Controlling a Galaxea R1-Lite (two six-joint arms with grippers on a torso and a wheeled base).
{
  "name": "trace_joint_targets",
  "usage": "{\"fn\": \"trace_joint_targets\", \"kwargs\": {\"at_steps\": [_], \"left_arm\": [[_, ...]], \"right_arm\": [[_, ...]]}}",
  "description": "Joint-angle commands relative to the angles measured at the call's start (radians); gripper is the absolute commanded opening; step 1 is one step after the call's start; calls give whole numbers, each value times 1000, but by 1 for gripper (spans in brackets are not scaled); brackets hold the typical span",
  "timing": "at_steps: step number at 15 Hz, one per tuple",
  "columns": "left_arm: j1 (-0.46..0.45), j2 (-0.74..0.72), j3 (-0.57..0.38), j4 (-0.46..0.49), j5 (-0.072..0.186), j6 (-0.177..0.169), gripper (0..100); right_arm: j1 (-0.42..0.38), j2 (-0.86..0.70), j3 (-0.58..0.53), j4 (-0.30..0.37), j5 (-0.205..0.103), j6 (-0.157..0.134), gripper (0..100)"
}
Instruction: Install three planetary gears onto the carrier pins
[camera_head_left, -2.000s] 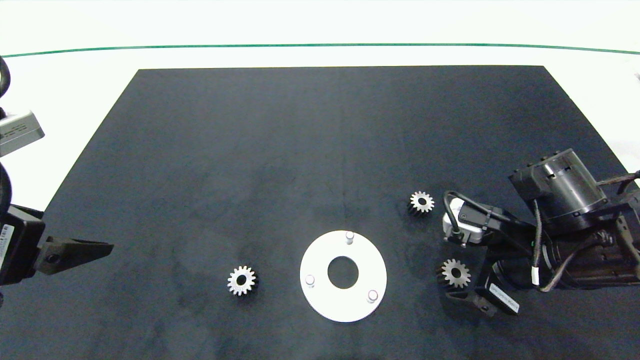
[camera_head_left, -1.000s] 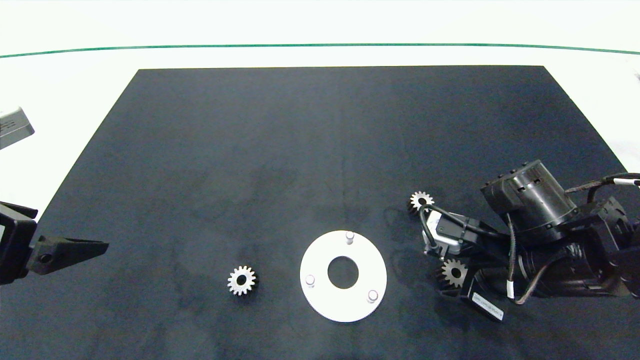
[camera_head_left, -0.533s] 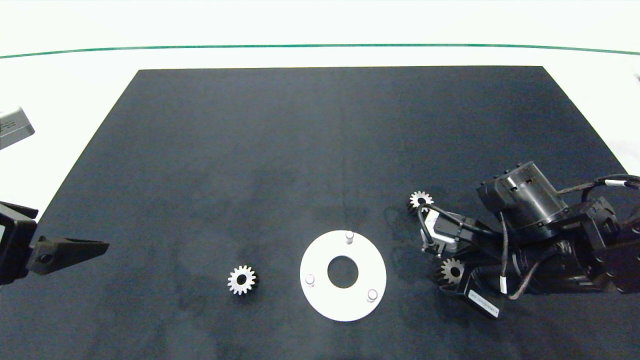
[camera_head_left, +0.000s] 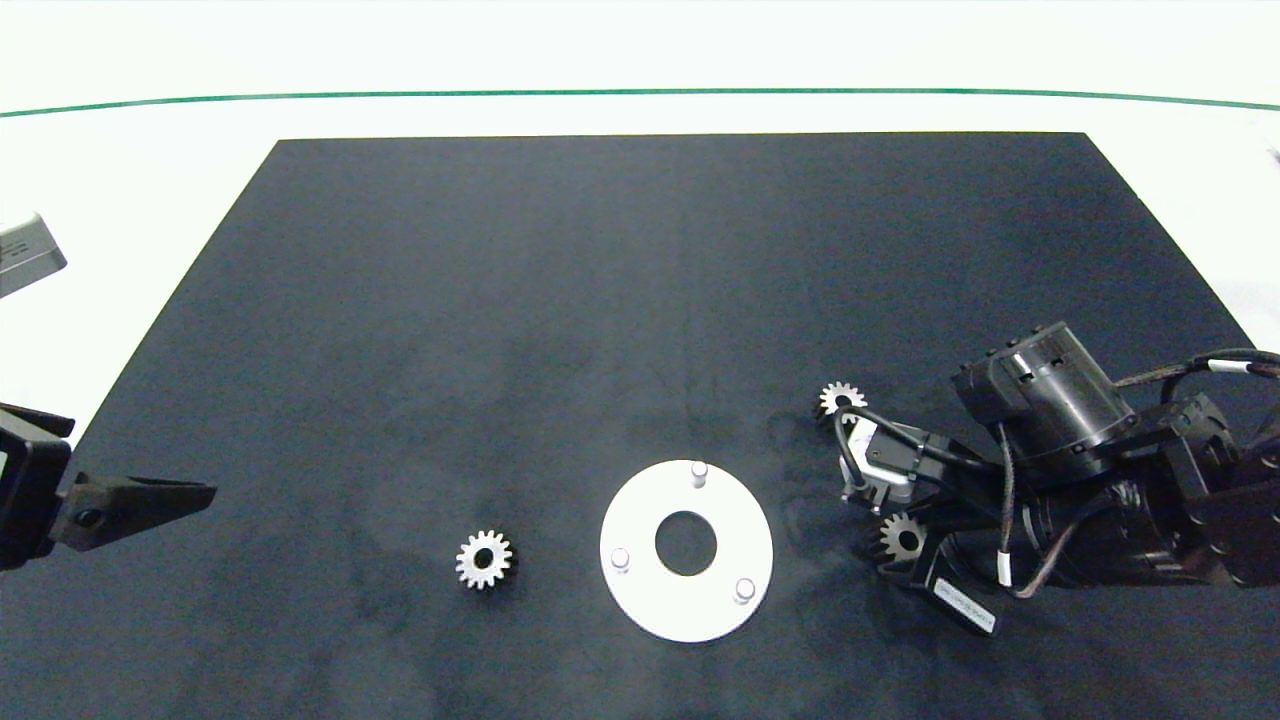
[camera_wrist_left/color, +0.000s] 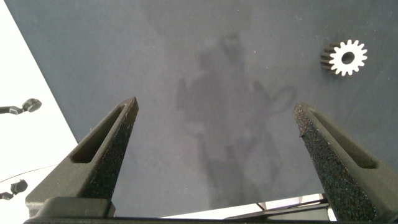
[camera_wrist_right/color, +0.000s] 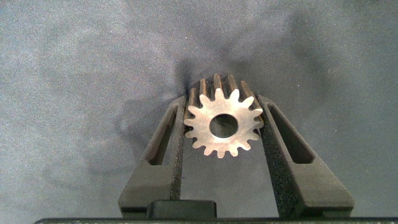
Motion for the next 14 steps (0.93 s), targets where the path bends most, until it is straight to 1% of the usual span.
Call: {"fn": "trace_joint_targets", "kwargs": {"at_steps": [1,5,6,8,10,12,14], "left_arm": [[0,-5,0,4,1,2,100],[0,-9,0,4,1,2,100],[0,-11,0,4,1,2,100],[0,-15,-1,4,1,2,100],[0,-23,-1,4,20,2,100],[0,-28,-1,4,21,2,100],[0,-28,-1,4,23,2,100]], "right_arm": [[23,-32,6,4,0,-4,30],[98,-144,48,9,-1,-4,22],[127,-181,55,12,-3,-4,19],[164,-184,48,18,-4,-3,19],[206,-152,25,18,-3,23,19],[239,-74,-23,13,-3,52,19],[269,-3,-76,12,-1,68,19]]}}
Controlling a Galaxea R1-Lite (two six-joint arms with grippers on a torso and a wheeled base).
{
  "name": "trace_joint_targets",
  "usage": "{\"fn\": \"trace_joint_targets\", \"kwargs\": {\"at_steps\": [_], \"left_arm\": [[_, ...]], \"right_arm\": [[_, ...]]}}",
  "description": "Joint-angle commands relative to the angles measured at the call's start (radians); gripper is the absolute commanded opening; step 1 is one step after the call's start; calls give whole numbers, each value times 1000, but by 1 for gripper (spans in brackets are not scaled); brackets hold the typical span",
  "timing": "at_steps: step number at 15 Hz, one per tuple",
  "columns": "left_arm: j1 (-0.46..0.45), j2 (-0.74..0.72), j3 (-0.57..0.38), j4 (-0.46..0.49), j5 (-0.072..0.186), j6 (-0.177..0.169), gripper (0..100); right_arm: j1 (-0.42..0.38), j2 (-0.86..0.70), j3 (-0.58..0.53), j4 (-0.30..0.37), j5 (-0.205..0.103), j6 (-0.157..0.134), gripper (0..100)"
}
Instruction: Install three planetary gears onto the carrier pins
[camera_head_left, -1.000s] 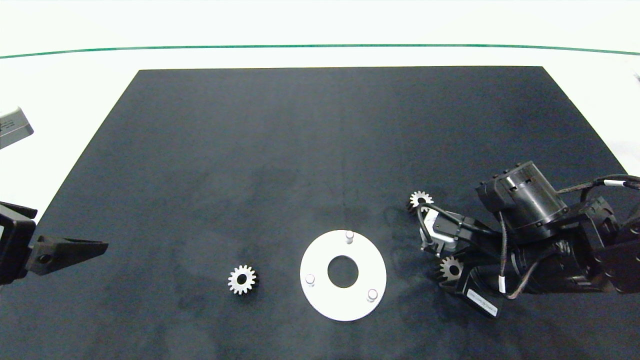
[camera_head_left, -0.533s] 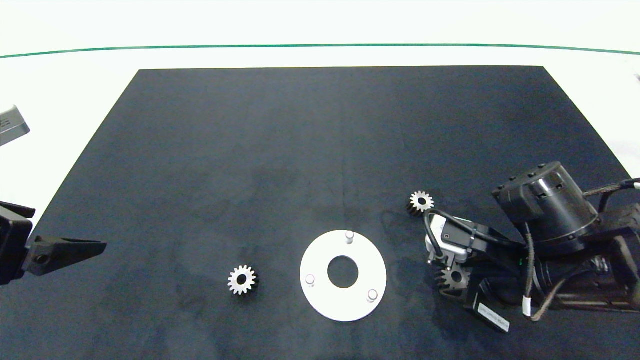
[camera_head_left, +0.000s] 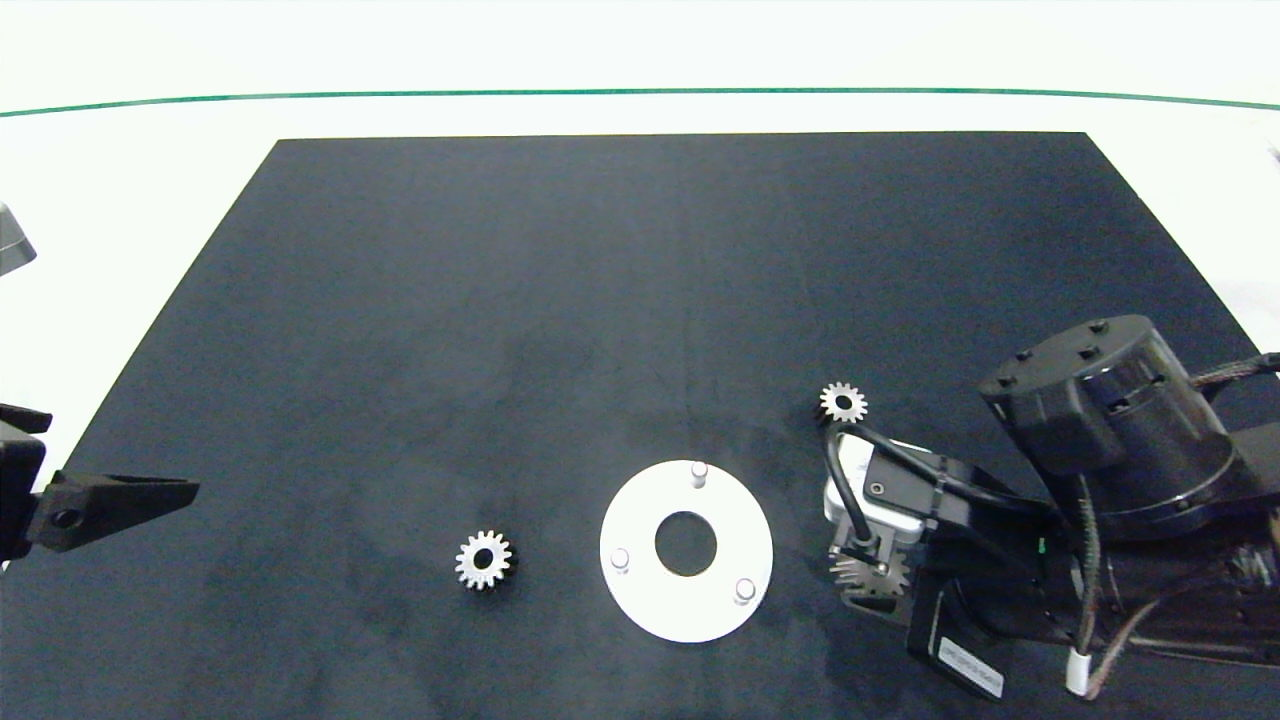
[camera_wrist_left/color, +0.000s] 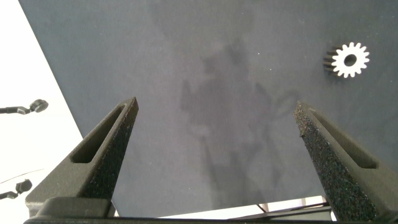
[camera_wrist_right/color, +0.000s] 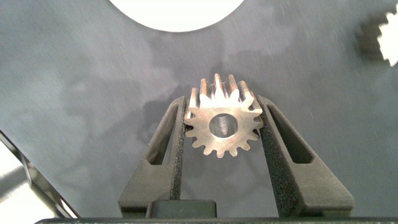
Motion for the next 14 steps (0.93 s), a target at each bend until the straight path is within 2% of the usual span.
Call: {"fn": "trace_joint_targets", "kwargs": {"at_steps": [1,4,8,10,12,14], "left_arm": [[0,-4,0,4,2,1,100],[0,-4,0,4,2,1,100],[0,-6,0,4,2,1,100],[0,-7,0,3,2,1,100],[0,-9,-1,3,2,1,100],[0,-9,-1,3,2,3,100]], "right_arm": [[61,133,-95,-1,1,19,19],[91,155,-133,-1,-1,32,19],[104,179,-165,5,-2,33,19],[110,179,-191,40,-4,29,19],[116,179,-254,145,-15,27,19],[117,193,-277,161,-32,27,19]]}}
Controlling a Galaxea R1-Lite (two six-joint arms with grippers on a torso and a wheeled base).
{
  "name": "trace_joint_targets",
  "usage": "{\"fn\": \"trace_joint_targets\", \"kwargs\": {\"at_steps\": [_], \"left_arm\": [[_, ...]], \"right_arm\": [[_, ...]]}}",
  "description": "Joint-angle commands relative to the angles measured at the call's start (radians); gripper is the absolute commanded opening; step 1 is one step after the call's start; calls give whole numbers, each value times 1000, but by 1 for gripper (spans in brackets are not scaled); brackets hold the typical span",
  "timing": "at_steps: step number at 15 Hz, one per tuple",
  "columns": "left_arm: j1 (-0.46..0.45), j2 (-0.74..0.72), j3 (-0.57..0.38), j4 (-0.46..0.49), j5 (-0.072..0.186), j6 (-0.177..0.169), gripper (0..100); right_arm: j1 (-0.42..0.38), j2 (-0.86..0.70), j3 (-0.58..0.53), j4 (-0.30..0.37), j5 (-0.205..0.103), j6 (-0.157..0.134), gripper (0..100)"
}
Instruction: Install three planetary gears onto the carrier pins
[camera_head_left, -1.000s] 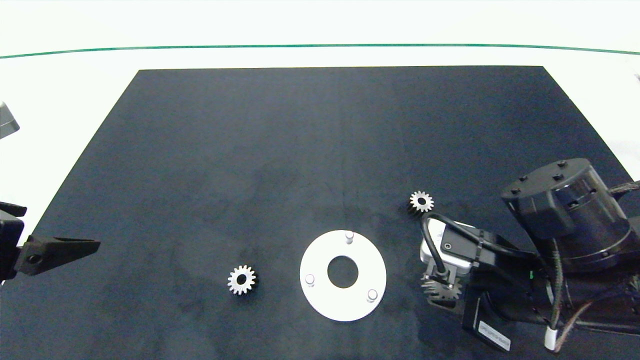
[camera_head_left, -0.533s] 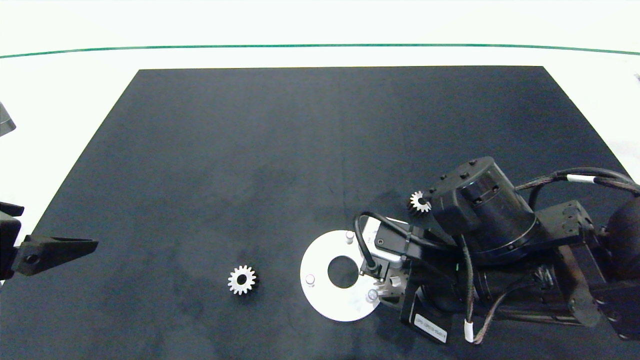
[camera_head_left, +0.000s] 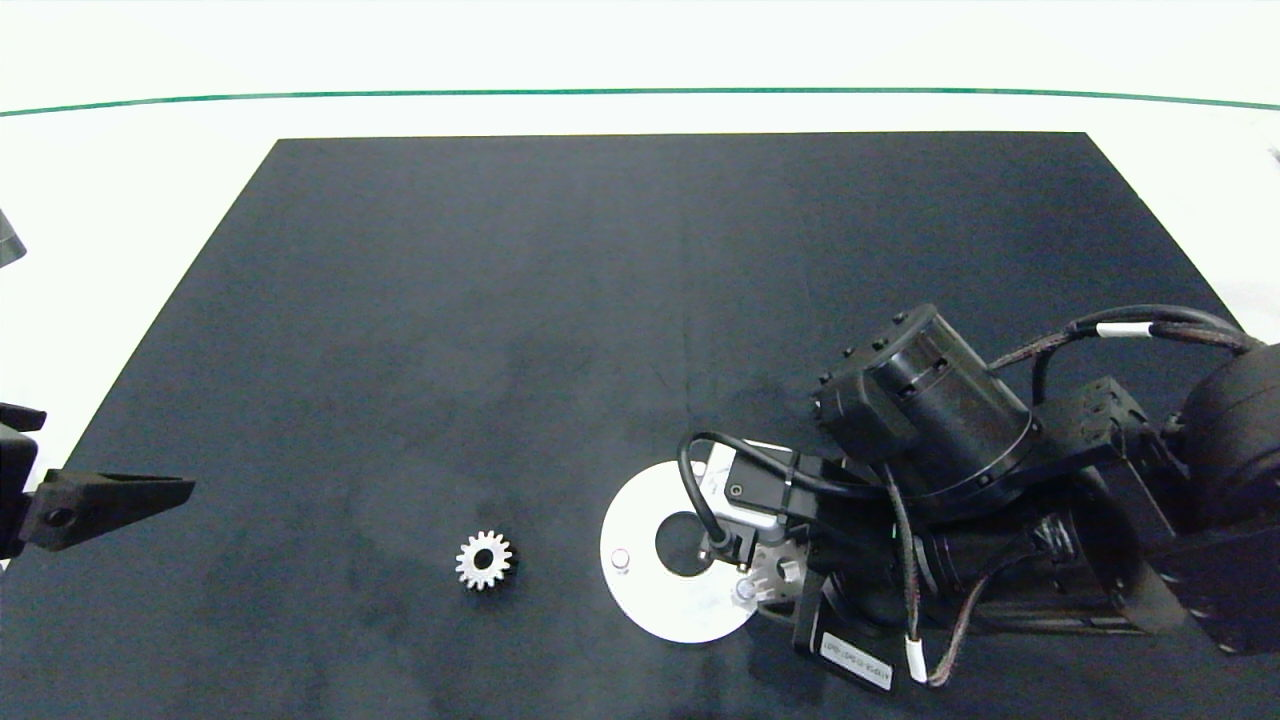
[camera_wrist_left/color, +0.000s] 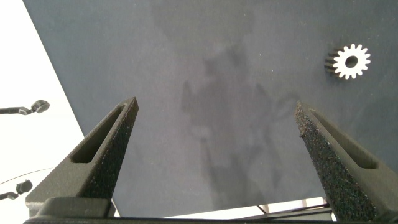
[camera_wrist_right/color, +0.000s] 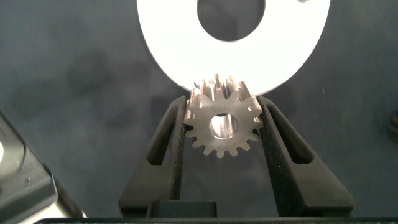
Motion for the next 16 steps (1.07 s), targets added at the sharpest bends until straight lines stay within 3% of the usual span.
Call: {"fn": "trace_joint_targets", "kwargs": {"at_steps": [1,16], "left_arm": [[0,-1,-1,4,1,1,100],[0,-4,-1,4,1,1,100]], "right_arm": [[5,20,-41,14,-10,-3,19],[31,76,-43,15,-25,0,19]]}}
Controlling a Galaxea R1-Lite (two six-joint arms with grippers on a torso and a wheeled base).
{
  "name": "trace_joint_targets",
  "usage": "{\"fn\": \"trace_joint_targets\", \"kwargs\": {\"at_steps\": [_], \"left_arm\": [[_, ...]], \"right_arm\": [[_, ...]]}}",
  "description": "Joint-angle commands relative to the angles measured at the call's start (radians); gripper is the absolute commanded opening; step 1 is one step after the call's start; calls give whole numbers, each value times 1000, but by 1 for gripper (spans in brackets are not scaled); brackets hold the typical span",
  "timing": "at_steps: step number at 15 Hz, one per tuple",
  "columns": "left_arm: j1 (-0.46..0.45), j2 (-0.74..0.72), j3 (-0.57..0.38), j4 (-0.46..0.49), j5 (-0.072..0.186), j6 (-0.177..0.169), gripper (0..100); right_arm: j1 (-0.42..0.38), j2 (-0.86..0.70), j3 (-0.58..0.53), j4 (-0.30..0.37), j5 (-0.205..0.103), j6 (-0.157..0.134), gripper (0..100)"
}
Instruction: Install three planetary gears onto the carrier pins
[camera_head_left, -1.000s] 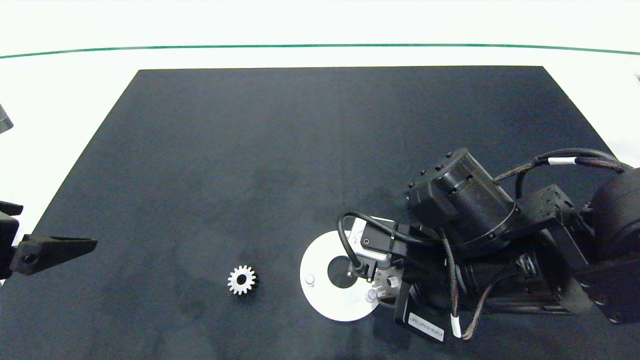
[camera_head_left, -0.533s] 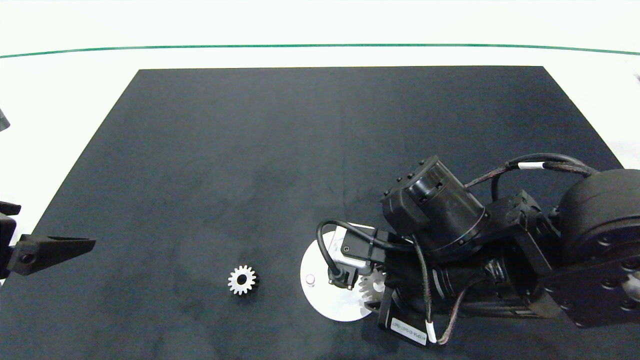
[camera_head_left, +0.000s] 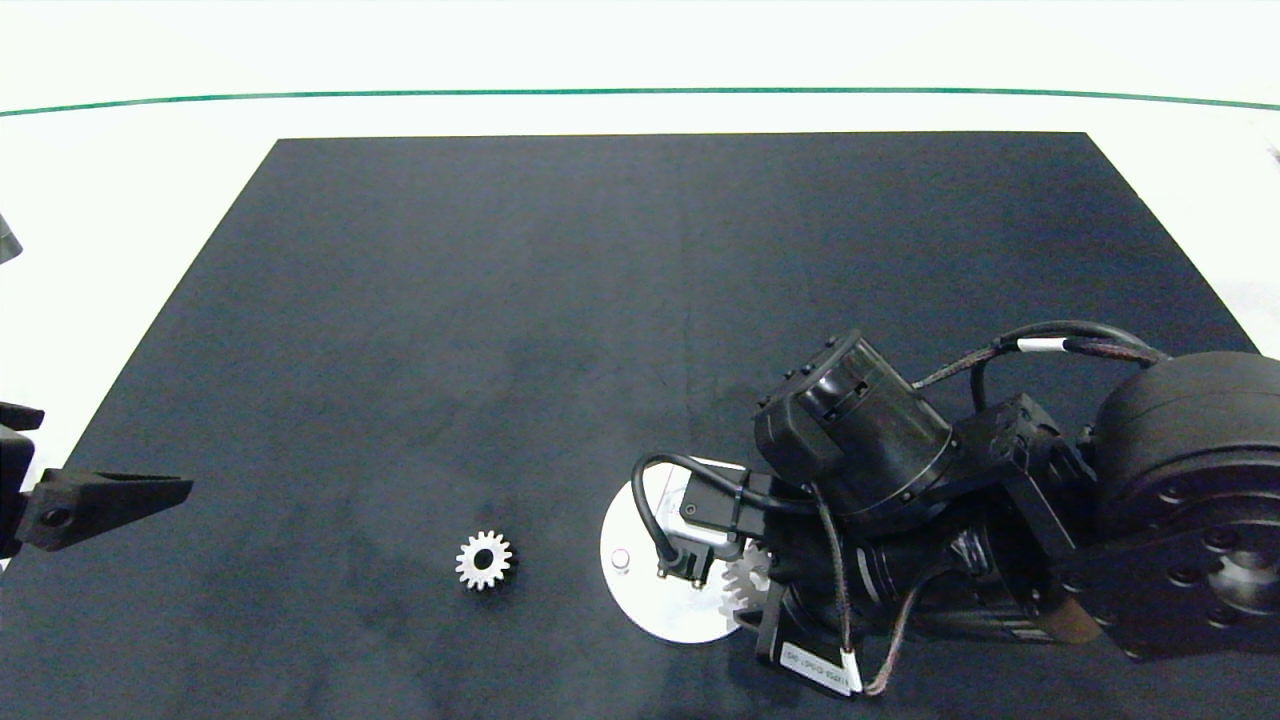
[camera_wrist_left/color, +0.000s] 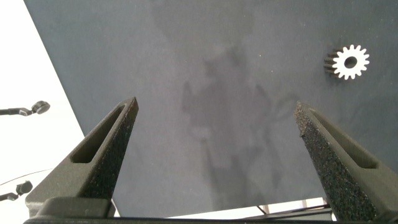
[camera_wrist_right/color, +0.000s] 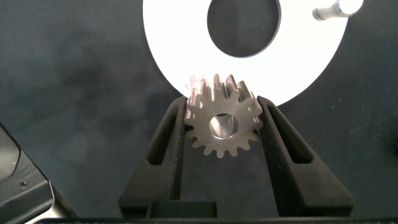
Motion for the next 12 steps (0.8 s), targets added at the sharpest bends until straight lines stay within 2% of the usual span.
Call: {"fn": "trace_joint_targets", "kwargs": {"at_steps": [1,12], "left_arm": [[0,0,0,4,1,2,100],[0,-2,0,4,1,2,100]], "right_arm": [[3,8,0,3,0,-1,19],[6,8,14,3,-1,-3,19]]}}
